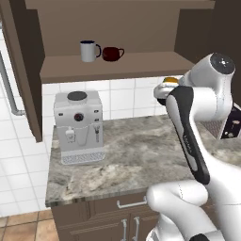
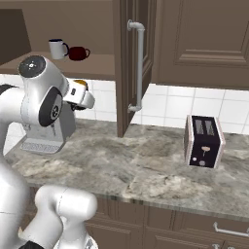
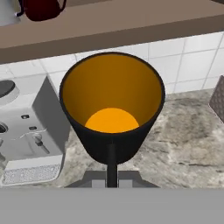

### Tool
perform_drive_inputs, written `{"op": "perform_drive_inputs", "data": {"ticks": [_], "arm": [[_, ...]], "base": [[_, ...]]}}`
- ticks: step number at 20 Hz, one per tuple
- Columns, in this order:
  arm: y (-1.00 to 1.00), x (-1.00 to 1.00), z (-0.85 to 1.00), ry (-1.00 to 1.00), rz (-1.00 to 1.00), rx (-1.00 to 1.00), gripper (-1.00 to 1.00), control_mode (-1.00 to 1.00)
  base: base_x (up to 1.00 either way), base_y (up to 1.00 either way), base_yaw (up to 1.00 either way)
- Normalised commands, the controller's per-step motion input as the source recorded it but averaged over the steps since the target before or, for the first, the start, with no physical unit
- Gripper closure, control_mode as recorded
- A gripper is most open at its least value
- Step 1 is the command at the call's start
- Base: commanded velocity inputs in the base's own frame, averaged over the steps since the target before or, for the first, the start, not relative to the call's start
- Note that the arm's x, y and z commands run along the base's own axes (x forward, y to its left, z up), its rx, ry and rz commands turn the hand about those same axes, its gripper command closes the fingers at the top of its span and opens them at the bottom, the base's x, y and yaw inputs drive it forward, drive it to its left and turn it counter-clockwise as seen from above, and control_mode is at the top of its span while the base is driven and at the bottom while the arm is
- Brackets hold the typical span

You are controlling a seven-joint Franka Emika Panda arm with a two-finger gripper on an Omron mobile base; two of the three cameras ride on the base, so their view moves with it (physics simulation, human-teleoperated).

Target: Pick the mug on the counter and place it in the cabinet with the handle facing the right, like the mugs already inside.

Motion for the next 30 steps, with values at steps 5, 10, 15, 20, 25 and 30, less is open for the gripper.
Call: {"op": "perform_drive_inputs", "data": {"ticks": [5,10,15,20,25,30], "arm": [[0.00,0.00,0.41,-0.08,0.06,-0.07,1.00,-1.00],[0.01,0.01,0.29,-0.06,0.03,-0.09,1.00,-1.00],[0.01,0.14,0.13,-0.03,0.00,-0.11,1.00,-1.00],[0.00,0.38,0.00,0.00,0.00,-0.01,1.00,-1.00],[0.00,0.49,0.00,0.00,0.00,0.00,1.00,-1.00],[0.00,0.45,0.00,0.00,0.00,0.00,1.00,-1.00]], "base": [[0.00,0.00,0.00],[0.00,0.00,0.00],[0.00,0.00,0.00],[0.00,0.00,0.00],[0.00,0.00,0.00],[0.00,0.00,0.00]]}}
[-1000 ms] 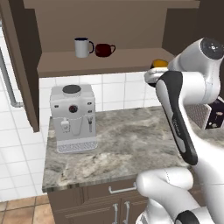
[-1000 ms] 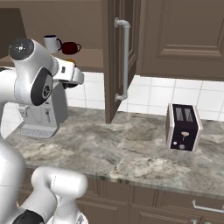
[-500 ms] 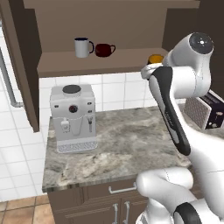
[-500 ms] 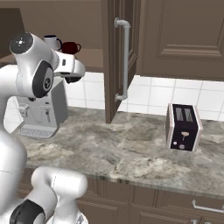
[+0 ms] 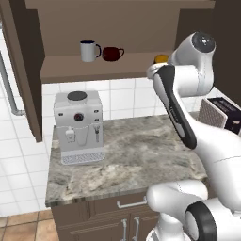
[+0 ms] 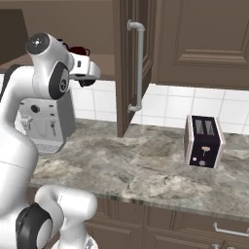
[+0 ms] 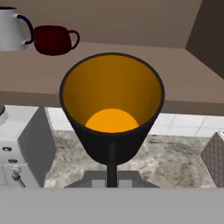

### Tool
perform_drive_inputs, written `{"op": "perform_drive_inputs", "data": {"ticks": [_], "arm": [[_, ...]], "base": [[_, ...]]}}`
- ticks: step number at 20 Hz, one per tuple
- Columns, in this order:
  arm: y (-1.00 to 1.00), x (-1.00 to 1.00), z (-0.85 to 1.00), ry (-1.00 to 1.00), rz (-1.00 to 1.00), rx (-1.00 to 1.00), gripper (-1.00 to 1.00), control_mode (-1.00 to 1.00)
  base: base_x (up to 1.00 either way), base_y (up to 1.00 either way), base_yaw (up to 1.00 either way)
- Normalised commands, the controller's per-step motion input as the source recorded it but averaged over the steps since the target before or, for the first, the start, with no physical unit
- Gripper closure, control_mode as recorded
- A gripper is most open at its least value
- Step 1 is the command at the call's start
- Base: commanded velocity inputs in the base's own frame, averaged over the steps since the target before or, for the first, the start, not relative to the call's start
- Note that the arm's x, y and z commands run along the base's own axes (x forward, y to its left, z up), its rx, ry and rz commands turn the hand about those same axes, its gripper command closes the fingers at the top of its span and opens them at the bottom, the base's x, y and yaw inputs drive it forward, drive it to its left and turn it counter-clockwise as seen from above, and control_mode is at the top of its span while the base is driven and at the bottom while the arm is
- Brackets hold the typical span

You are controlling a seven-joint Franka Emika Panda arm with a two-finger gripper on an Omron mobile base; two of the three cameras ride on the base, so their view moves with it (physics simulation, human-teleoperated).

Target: Pick the mug on the counter and place it in the cabinet with the handle facing the right, like the mugs already inside.

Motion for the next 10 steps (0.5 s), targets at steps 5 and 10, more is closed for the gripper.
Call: {"op": "perform_drive_inputs", "data": {"ticks": [5,10], "arm": [[0.00,0.41,0.00,0.00,0.00,0.00,1.00,-1.00],[0.00,0.43,0.00,0.00,0.00,0.00,1.00,-1.00]], "base": [[0.00,0.00,0.00],[0.00,0.00,0.00]]}}
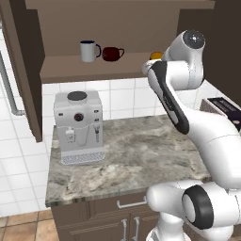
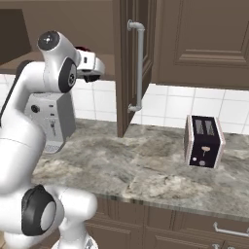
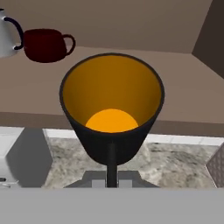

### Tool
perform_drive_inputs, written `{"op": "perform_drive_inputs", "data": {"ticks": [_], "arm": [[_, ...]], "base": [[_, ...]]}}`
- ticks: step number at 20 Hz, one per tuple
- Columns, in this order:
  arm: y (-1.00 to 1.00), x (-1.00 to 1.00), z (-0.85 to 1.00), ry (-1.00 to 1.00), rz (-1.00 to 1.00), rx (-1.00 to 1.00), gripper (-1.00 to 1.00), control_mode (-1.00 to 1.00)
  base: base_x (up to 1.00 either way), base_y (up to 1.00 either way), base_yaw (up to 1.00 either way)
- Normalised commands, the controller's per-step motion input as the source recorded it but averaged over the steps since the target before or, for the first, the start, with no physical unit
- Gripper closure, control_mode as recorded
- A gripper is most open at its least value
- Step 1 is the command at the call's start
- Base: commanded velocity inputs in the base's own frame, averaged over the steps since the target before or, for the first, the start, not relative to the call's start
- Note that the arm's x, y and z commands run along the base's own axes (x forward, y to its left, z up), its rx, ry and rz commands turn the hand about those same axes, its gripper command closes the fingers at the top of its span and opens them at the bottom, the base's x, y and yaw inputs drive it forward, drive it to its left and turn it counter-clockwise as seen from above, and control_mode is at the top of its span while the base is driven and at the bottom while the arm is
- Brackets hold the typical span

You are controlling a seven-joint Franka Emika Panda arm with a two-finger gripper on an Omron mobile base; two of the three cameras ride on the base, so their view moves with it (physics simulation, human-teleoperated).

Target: Pick the mug on the counter and place it in the cabinet with the handle facing the right, like the mugs already inside.

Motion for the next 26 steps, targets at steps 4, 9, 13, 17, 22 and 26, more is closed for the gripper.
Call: {"op": "perform_drive_inputs", "data": {"ticks": [4,9,13,17,22,26], "arm": [[0.00,0.45,0.00,0.00,0.00,0.00,1.00,-1.00],[0.00,0.48,0.00,0.00,0.00,0.00,1.00,-1.00],[0.00,0.51,0.00,0.00,0.00,0.00,1.00,-1.00],[0.00,0.52,0.00,0.00,0.00,0.00,1.00,-1.00],[0.00,0.47,-0.03,0.00,0.00,0.00,1.00,-1.00],[0.00,0.24,-0.08,-0.01,0.00,0.00,1.00,-1.00]], "base": [[0.00,0.00,0.00],[0.00,0.00,0.00],[0.00,0.00,0.00],[0.00,0.00,0.00],[0.00,0.00,0.00],[0.00,0.00,0.00]]}}
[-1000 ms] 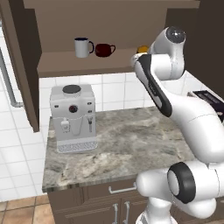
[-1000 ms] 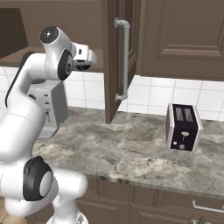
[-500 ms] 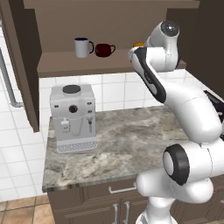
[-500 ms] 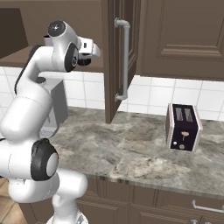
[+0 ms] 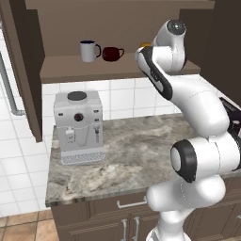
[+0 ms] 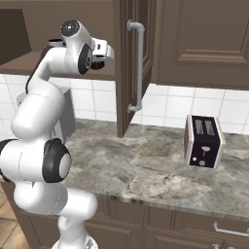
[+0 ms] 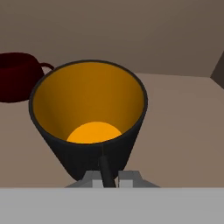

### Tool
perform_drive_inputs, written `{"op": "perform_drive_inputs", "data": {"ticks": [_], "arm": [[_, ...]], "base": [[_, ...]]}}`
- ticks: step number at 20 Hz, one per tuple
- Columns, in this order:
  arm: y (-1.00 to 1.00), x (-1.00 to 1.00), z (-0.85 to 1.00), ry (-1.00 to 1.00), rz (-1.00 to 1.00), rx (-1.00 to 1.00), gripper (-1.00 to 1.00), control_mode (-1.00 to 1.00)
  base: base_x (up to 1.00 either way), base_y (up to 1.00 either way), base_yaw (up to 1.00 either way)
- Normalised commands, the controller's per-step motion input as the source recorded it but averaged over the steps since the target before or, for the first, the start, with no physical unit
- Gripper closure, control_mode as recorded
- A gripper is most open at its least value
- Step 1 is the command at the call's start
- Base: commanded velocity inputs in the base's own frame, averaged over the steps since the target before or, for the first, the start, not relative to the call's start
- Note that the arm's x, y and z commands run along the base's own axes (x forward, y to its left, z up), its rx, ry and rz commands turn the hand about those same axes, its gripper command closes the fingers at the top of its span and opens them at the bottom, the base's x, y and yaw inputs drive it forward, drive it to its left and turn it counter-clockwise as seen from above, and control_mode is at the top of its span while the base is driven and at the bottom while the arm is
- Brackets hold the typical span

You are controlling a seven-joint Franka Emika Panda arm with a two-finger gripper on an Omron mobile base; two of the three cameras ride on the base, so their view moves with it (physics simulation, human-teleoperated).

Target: Pick the mug on the counter and place it in the cabinet with the handle facing the right, like the mugs already inside.

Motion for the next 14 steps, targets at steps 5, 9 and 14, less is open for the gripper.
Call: {"op": "perform_drive_inputs", "data": {"ticks": [5,9,14], "arm": [[0.00,0.00,-0.04,-0.07,0.00,0.00,1.00,-1.00],[0.00,0.03,-0.07,-0.05,0.01,0.00,1.00,-1.00],[0.00,0.07,-0.12,-0.01,0.12,0.01,1.00,-1.00]], "base": [[0.00,0.00,0.00],[0.00,0.00,0.00],[0.00,0.00,0.00]]}}
